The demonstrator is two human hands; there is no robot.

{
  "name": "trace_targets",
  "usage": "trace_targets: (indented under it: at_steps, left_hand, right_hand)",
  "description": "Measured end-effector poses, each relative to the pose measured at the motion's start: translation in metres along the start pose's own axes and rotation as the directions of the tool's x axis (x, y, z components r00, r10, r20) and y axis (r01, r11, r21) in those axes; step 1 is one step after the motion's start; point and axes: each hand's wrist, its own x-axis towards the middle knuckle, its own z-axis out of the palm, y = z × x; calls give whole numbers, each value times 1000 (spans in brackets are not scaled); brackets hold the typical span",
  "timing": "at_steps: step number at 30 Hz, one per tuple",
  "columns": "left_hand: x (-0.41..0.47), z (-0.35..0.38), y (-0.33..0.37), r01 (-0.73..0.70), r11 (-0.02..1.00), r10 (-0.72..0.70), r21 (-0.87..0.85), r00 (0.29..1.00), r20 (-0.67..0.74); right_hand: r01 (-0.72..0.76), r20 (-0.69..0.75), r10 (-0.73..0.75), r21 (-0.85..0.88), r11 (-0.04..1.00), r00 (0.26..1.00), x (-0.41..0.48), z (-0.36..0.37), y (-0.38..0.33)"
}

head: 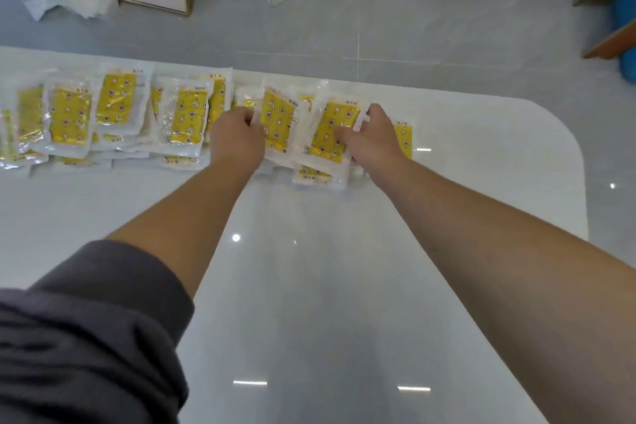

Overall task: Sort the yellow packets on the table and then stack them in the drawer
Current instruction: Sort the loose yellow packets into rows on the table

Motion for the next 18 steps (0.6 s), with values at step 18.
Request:
trace_targets:
  at_steps: [18]
  left_hand:
    - [-199,136,-8,-322,792,-98,518,771,629]
  right_hand:
    - [-11,110,243,-892,451,964,-38,-108,135]
